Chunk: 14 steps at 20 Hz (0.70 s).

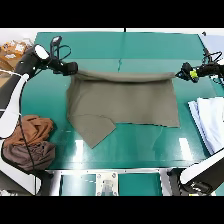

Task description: Fold the shirts.

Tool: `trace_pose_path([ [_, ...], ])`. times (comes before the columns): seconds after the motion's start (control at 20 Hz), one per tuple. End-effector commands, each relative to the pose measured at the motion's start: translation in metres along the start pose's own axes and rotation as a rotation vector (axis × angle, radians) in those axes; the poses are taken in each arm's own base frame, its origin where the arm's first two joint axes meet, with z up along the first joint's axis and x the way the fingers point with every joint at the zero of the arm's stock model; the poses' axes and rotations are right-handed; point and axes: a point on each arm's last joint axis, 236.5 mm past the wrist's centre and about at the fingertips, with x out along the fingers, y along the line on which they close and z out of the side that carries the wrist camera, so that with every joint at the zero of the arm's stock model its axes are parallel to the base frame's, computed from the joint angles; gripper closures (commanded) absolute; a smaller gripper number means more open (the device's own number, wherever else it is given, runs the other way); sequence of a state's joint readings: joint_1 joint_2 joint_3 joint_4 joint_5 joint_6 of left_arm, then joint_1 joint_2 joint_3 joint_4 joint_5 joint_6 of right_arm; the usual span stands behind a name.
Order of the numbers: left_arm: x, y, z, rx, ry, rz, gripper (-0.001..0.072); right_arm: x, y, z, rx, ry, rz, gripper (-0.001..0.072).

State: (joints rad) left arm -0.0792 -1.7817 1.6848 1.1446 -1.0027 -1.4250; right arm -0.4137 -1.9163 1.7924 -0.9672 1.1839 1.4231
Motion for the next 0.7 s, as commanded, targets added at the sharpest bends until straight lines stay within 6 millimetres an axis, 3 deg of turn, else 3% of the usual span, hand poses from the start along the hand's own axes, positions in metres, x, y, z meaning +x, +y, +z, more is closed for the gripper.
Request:
trace_pose_path([
  [0.0, 0.004, 0.001, -0.04, 0.023, 0.151, -0.014, 0.0678, -0.012, -0.014, -0.038, 0.017, 0.098, -0.08, 0.0696],
  [0.15, 0.012, 0.003, -0.054, 0.008, 0.199, -0.021, 0.0678, 0.0, -0.024, -0.071, 0.058, 0.17, -0.086, 0.0696],
  [0.3, 0.012, 0.002, -0.063, -0.014, 0.237, -0.024, 0.0677, 0.007, -0.03, -0.087, 0.088, 0.211, -0.09, 0.0693],
  [0.35, 0.011, 0.001, -0.067, -0.015, 0.258, -0.027, 0.0609, 0.006, -0.03, -0.09, 0.089, 0.222, -0.087, 0.0686],
  [0.4, 0.007, -0.001, -0.074, -0.012, 0.29, -0.033, 0.0308, 0.001, -0.03, -0.093, 0.1, 0.244, -0.084, 0.059],
  [0.45, 0.002, -0.003, -0.08, -0.015, 0.324, -0.039, 0.0148, -0.007, -0.03, -0.098, 0.13, 0.278, -0.081, 0.0533],
  [0.55, -0.013, -0.01, -0.091, -0.004, 0.402, -0.053, 0.0148, -0.027, -0.035, -0.11, 0.179, 0.354, -0.08, 0.054],
  [0.6, -0.022, -0.013, -0.096, -0.007, 0.44, -0.055, 0.0209, -0.038, -0.037, -0.118, 0.2, 0.393, -0.074, 0.0596],
  [0.65, -0.03, -0.016, -0.099, 0.002, 0.469, -0.062, 0.0355, -0.047, -0.04, -0.124, 0.21, 0.418, -0.073, 0.0635],
])
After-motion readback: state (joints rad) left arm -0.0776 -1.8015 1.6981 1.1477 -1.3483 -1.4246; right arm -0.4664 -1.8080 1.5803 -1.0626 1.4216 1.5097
